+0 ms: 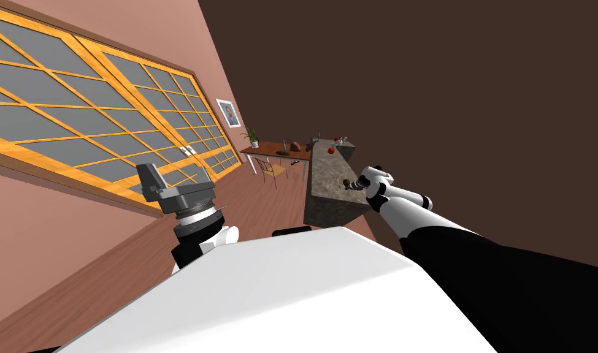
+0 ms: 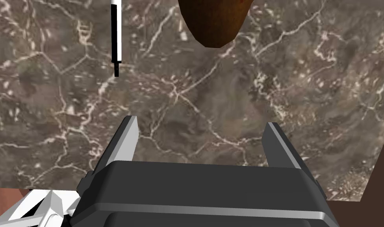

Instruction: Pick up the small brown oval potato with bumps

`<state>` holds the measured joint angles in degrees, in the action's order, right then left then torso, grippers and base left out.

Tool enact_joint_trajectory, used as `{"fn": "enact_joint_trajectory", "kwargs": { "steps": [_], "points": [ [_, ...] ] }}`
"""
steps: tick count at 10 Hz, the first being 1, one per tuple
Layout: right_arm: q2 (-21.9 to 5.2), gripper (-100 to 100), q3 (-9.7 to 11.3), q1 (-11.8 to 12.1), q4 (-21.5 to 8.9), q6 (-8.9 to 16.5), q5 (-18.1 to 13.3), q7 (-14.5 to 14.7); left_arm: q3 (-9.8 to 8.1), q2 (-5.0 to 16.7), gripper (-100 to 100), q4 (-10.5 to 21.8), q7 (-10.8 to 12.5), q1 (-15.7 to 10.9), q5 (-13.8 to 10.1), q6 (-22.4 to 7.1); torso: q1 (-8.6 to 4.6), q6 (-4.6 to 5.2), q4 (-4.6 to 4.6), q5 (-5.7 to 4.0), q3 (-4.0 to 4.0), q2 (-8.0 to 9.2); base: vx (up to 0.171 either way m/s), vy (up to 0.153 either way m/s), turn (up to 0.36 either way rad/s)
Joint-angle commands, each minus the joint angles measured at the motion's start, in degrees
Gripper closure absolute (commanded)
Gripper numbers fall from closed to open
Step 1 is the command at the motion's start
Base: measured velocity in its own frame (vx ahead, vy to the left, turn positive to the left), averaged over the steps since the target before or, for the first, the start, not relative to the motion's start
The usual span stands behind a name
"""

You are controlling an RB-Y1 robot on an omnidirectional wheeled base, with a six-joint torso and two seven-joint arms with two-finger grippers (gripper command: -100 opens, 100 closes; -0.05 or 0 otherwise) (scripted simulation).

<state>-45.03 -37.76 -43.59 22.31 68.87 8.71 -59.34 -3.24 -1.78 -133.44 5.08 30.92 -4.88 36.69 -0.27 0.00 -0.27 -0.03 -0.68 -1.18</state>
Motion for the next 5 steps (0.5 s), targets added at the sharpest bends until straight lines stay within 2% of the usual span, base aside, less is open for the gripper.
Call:
{"fn": "enact_joint_trajectory", "kwargs": {
  "steps": [1,2,3,4,5],
  "points": [
    [-0.65,-100,-0.02,-0.92,-1.57,-0.47,0.07,-0.20,0.00,0.00,0,0.00,0.00,0.00,0.00,0.00,0.00,0.00,0.00,0.00,0.00,0.00,0.217,-0.136,0.058],
    [-1.06,-100,-0.15,-1.55,-1.46,-0.67,0.23,-0.37,0.00,0.00,0,0.00,0.00,0.00,0.00,0.00,-0.02,0.08,0.05,-0.05,0.16,0.31,0.188,-0.094,0.047],
    [-1.08,-100,-0.03,-1.59,-2.18,-0.71,0.10,-0.22,0.00,-0.01,0,0.00,0.00,-0.01,0.00,0.00,0.08,0.06,0.10,-0.01,0.26,0.46,0.046,-0.021,0.011],
    [-1.18,0,-0.02,-1.76,-2.39,-0.98,0.11,-0.20,0.01,-0.01,0,0.01,0.00,-0.02,0.00,0.00,0.35,0.09,0.18,0.02,0.51,0.94,0.000,0.000,0.000],
    [0.38,-100,0.33,-1.34,-2.73,-2.60,0.02,-0.92,0.01,-0.02,0,0.01,0.00,-0.03,0.00,-0.01,0.46,0.09,0.26,0.07,0.68,1.19,-0.005,-0.009,0.015]
  ]
}}
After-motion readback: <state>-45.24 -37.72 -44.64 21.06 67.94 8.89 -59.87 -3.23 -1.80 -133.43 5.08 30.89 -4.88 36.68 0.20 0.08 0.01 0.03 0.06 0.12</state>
